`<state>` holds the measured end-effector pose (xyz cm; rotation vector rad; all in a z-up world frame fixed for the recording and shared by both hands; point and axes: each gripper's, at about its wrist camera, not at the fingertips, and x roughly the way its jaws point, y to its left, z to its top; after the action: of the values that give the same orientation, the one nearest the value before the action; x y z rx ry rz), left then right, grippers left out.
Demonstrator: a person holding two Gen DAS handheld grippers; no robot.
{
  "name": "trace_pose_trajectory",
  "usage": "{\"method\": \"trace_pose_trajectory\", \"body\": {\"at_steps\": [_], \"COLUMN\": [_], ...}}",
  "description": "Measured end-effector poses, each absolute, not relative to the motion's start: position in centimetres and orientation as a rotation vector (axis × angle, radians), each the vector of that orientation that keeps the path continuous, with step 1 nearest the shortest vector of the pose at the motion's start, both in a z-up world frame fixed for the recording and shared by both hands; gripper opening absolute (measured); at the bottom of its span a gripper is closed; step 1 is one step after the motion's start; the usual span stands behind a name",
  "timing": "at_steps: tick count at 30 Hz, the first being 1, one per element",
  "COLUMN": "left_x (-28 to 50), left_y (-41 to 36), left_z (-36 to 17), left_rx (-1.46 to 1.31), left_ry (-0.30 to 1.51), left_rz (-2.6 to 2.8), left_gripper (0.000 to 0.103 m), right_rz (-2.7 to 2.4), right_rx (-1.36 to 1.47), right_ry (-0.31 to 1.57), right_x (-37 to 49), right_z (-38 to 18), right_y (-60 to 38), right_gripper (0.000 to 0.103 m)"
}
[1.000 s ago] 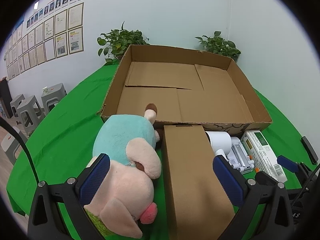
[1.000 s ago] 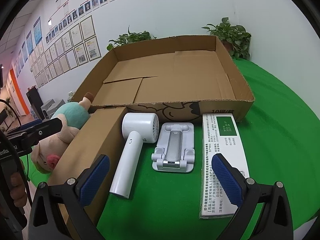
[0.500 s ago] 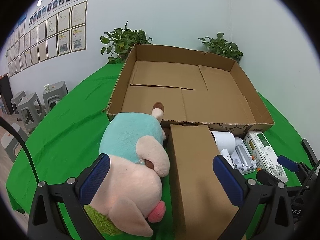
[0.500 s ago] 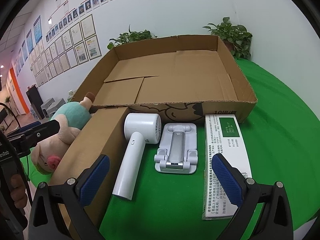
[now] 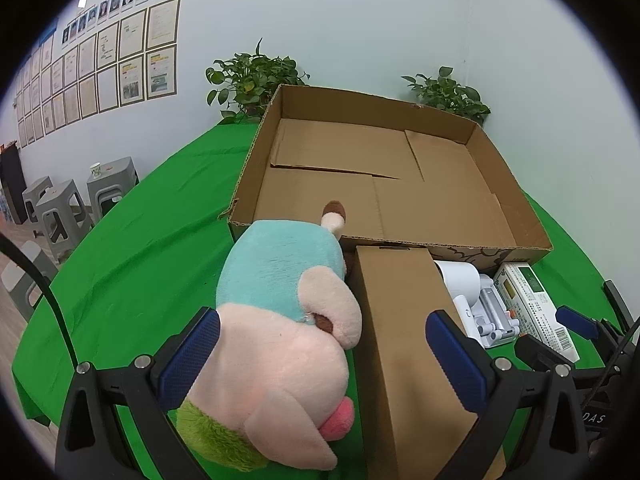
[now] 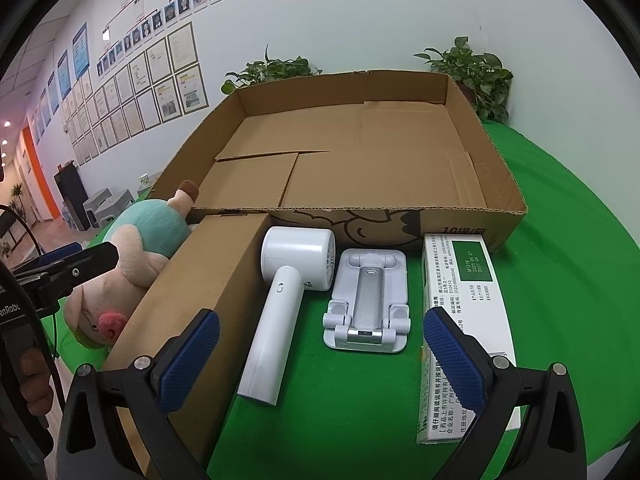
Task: Organize objects
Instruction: 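Lift the plush pig with the right gripper and carry it over the open box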
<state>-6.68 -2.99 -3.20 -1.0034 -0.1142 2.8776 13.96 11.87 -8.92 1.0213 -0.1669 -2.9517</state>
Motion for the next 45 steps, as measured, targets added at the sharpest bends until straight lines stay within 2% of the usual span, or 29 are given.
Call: {"method": "trace_pose_trajectory", "body": {"at_steps": [4,7,12,14,16,20,25,32,37,41,42,45], "left_x": [-6.6,-6.4,-5.9,-5.6,-5.2,-4.5,-2.9,0.0,0.8,0.8,0.8,1.1], "left_y": [-4.1,-5.1,-7.2,-7.6,-7.8,-8.1,-9.6,-12.1,-11.8,-11.7,-11.5,-11.0], "left_z": [-3.7,-4.6,-7.0,-7.5,-7.5,-7.4,-7.4,-7.6,-7.7,-7.5,-7.4,-6.8], "left_rx": [-1.042,-1.097,-1.180,-1.176,-1.144,-1.122,-1.118,-1.111,-1.094,-1.088,-1.085,-1.057], "left_ry": [-0.123,-0.121,-0.238,-0.284,-0.299,-0.278,-0.342,-0.364,-0.348,-0.322,-0.300,-0.239], "left_rz": [2.871,2.869,2.820,2.779,2.758,2.745,2.737,2.774,2.784,2.791,2.799,2.835], "left_gripper": [0.103,0.103,0.102,0.097,0.088,0.078,0.075,0.074,0.072,0.069,0.068,0.065], "right_rz": [-2.920,-2.893,-2.779,-2.726,-2.677,-2.561,-2.410,-2.277,-2.253,-2.227,-2.228,-2.228], "right_rx": [0.960,0.874,0.759,0.732,0.697,0.585,0.626,0.974,1.206,1.260,1.264,1.255], "right_ry": [-0.132,-0.019,0.095,0.127,0.165,0.241,0.122,-0.145,-0.148,-0.188,-0.191,-0.212], "right_x": [14.1,14.2,13.9,13.6,13.3,12.8,10.4,5.0,3.2,2.6,2.5,2.4], "right_z": [-8.3,-7.2,-5.3,-4.7,-3.8,-1.2,-0.2,-4.4,-7.6,-8.5,-8.6,-8.7], "right_y": [11.1,9.7,6.7,5.3,3.8,0.0,-3.8,-8.0,-10.9,-11.9,-12.1,-12.0], "right_gripper": [0.103,0.103,0.103,0.103,0.103,0.103,0.103,0.103,0.103,0.103,0.102,0.091]}}
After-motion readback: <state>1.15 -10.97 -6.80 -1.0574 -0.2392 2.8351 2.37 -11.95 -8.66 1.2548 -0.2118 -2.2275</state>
